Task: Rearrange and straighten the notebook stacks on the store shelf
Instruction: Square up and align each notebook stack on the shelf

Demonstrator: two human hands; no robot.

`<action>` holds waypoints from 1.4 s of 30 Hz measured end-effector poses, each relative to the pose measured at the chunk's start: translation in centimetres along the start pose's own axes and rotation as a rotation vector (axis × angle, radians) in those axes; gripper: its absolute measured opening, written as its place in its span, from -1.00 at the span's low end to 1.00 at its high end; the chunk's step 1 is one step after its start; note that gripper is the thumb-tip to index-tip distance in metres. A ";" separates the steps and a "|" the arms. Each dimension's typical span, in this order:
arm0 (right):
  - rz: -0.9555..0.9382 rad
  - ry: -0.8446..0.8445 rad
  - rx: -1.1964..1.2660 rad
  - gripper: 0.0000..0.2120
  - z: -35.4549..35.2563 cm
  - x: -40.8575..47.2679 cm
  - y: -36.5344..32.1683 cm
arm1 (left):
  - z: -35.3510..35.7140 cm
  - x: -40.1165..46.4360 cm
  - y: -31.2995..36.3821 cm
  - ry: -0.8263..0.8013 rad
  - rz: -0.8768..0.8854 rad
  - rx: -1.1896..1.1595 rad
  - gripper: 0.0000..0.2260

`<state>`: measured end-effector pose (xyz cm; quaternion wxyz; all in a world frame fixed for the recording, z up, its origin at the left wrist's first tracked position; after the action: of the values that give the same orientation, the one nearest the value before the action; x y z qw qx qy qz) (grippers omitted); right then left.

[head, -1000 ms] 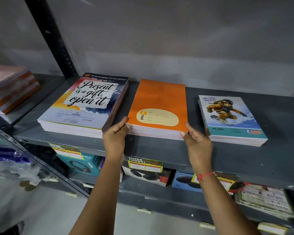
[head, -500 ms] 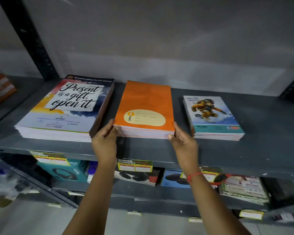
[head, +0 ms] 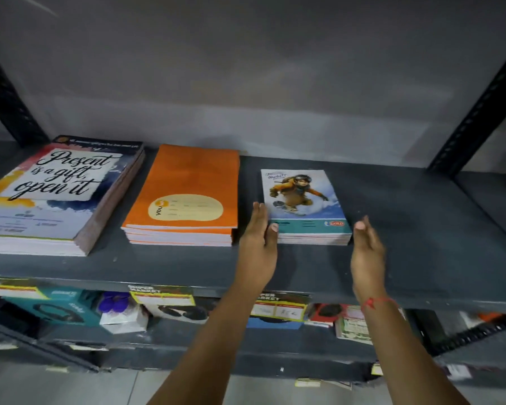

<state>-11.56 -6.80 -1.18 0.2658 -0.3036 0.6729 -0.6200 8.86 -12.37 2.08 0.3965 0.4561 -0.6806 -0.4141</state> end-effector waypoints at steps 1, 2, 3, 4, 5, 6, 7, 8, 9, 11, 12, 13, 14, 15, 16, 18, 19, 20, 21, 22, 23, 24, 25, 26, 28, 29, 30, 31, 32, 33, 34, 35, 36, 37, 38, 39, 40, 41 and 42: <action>-0.003 -0.026 -0.007 -0.53 -0.1 0.3 0.2 | 0.5 0.2 -0.3 0.012 -0.031 -0.018 -0.56; -0.005 -0.048 -0.013 -0.53 0.0 0.5 0.3 | 0.8 0.3 -0.7 0.022 -0.066 -0.040 -0.57; -0.005 -0.070 -0.018 -0.54 -0.1 0.7 0.4 | 1.1 0.4 -1.2 0.024 -0.108 -0.073 -0.57; -0.008 -0.091 -0.028 -0.54 0.0 0.7 0.5 | 1.3 0.4 -1.6 0.020 -0.145 -0.113 -0.57; -0.009 -0.109 -0.037 -0.54 0.2 0.8 0.5 | 1.4 0.5 -1.9 0.017 -0.174 -0.152 -0.57; -0.009 -0.128 -0.042 -0.54 0.2 0.9 0.6 | 1.7 0.7 -2.0 0.020 -0.195 -0.194 -0.58; -0.008 -0.145 -0.040 -0.54 0.3 0.9 0.6 | 1.8 0.8 -2.1 0.031 -0.209 -0.242 -0.58; -0.010 -0.165 -0.046 -0.54 0.4 1.0 0.7 | 2.0 0.9 -2.1 0.052 -0.220 -0.290 -0.59; -0.013 -0.178 -0.063 -0.54 0.6 1.0 0.7 | 2.0 1.0 -2.1 0.075 -0.227 -0.329 -0.60; -0.018 -0.185 -0.080 -0.54 0.8 1.0 0.9 | 2.3 1.1 -2.1 0.110 -0.238 -0.379 -0.61; -0.022 -0.187 -0.073 -0.55 0.9 0.9 0.9 | 2.4 1.1 -2.2 0.122 -0.242 -0.408 -0.62; -0.027 -0.191 -0.063 -0.55 0.9 0.9 0.9 | 2.5 1.0 -2.2 0.138 -0.248 -0.431 -0.63; -0.033 -0.192 -0.054 -0.56 0.9 0.9 0.9 | 2.6 1.0 -2.2 0.150 -0.253 -0.445 -0.64; -0.037 -0.190 -0.047 -0.57 1.0 0.9 0.9 | 2.6 1.0 -2.2 0.157 -0.252 -0.451 -0.64; -0.044 -0.190 -0.043 -0.57 0.9 0.9 0.9 | 2.6 1.0 -2.1 0.159 -0.249 -0.449 -0.64; -0.064 -0.208 -0.054 -0.59 0.8 0.9 0.9 | 2.5 1.2 -2.0 0.146 -0.245 -0.432 -0.64; -0.070 -0.238 -0.063 -0.59 0.8 0.9 0.9 | 2.5 1.2 -2.0 0.129 -0.248 -0.434 -0.64; -0.073 -0.279 -0.067 -0.57 0.8 1.0 0.9 | 2.4 1.2 -2.0 0.098 -0.249 -0.447 -0.62; -0.073 -0.322 -0.062 -0.52 0.8 1.0 1.0 | 2.2 1.1 -2.1 0.055 -0.245 -0.462 -0.60; -0.067 -0.360 -0.052 -0.47 0.7 1.2 1.1 | 2.0 1.0 -2.2 -0.001 -0.239 -0.460 -0.55; -0.060 -0.387 -0.046 -0.42 0.6 1.3 1.3 | 1.7 0.8 -2.3 -0.053 -0.232 -0.433 -0.51; -0.057 -0.405 -0.045 -0.39 0.4 1.5 1.3 | 1.3 0.6 -2.4 -0.088 -0.222 -0.393 -0.48; -0.055 -0.415 -0.047 -0.39 0.3 1.6 1.4 | 0.9 0.5 -2.5 -0.104 -0.213 -0.358 -0.47; -0.052 -0.423 -0.052 -0.40 0.3 1.7 1.5 | 0.7 0.5 -2.6 -0.108 -0.205 -0.333 -0.48; -0.053 -0.421 -0.081 -0.45 0.4 1.6 1.6 | 0.5 0.5 -2.4 -0.093 -0.186 -0.296 -0.52; -0.054 -0.406 -0.092 -0.47 0.4 1.6 1.6 | 0.5 0.6 -2.3 -0.074 -0.175 -0.284 -0.55; -0.055 -0.389 -0.097 -0.49 0.4 1.6 1.6 | 0.6 0.6 -2.2 -0.051 -0.167 -0.278 -0.57; -0.055 -0.375 -0.103 -0.51 0.3 1.6 1.6 | 0.6 0.6 -2.1 -0.029 -0.164 -0.279 -0.58; -0.055 -0.365 -0.112 -0.51 0.3 1.6 1.6 | 0.7 0.7 -2.2 -0.010 -0.164 -0.283 -0.60; -0.055 -0.360 -0.122 -0.52 0.3 1.6 1.7 | 0.7 0.7 -2.3 0.005 -0.166 -0.287 -0.60; -0.057 -0.355 -0.131 -0.52 0.3 1.6 1.7 | 0.7 0.8 -2.4 0.015 -0.171 -0.288 -0.61; -0.061 -0.349 -0.140 -0.52 0.3 1.6 1.7 | 0.8 0.9 -2.5 0.024 -0.177 -0.287 -0.62; -0.064 -0.341 -0.146 -0.53 0.3 1.6 1.7 | 0.8 0.9 -2.7 0.034 -0.182 -0.283 -0.63; -0.071 -0.334 -0.150 -0.53 0.3 1.6 1.8 | 0.8 0.8 -2.8 0.045 -0.186 -0.278 -0.63; -0.079 -0.328 -0.157 -0.53 0.3 1.6 1.8 | 0.8 0.8 -2.9 0.056 -0.187 -0.272 -0.64; -0.086 -0.326 -0.167 -0.53 0.3 1.5 1.8 | 0.7 0.8 -2.9 0.063 -0.186 -0.267 -0.64; -0.084 -0.330 -0.174 -0.53 0.2 1.5 1.7 | 0.8 0.9 -2.8 0.066 -0.187 -0.263 -0.64; -0.071 -0.336 -0.160 -0.53 0.3 1.4 1.4 | 0.8 0.8 -2.5 0.067 -0.193 -0.255 -0.64; -0.051 -0.337 -0.125 -0.52 0.2 1.3 1.1 | 0.8 0.7 -2.3 0.068 -0.203 -0.238 -0.65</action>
<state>-12.38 -7.84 -2.27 0.3395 -0.4360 0.6483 -0.5237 8.60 -13.42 -0.20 0.4268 0.4863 -0.5631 -0.5142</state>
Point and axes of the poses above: each hand's wrist, its own x-axis towards the middle knuckle, its own z-axis out of the palm, y = z × x, the point moved 6 cm from there along x, towards the middle knuckle, and after that the axes turned 5 degrees about -y, right-handed, at the moved point
